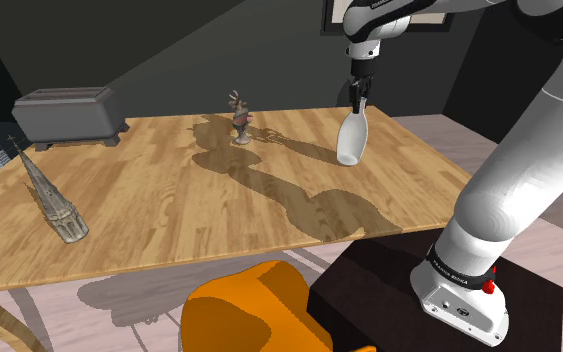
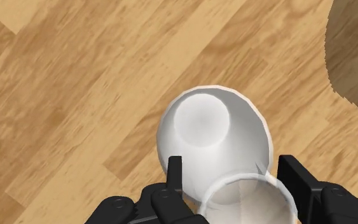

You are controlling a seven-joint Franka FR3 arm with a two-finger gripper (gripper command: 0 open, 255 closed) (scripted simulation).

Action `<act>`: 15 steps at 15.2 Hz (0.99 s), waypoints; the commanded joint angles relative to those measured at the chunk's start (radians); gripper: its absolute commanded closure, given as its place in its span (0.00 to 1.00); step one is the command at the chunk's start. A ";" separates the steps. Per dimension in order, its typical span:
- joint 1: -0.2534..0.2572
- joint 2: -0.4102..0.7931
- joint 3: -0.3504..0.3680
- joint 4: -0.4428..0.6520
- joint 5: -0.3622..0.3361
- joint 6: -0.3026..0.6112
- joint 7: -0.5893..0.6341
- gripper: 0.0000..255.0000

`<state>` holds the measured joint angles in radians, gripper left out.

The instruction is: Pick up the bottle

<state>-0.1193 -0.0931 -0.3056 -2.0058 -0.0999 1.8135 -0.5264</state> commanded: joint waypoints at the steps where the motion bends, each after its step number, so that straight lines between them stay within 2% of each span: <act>1: 0.000 0.000 0.000 -0.003 0.000 0.003 0.000 1.00; 9: 0.000 0.001 0.000 -0.001 0.000 0.002 0.000 1.00; 15: 0.002 -0.009 0.003 0.070 0.000 -0.078 -0.003 1.00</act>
<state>-0.1173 -0.0998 -0.3027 -1.9458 -0.0997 1.7473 -0.5276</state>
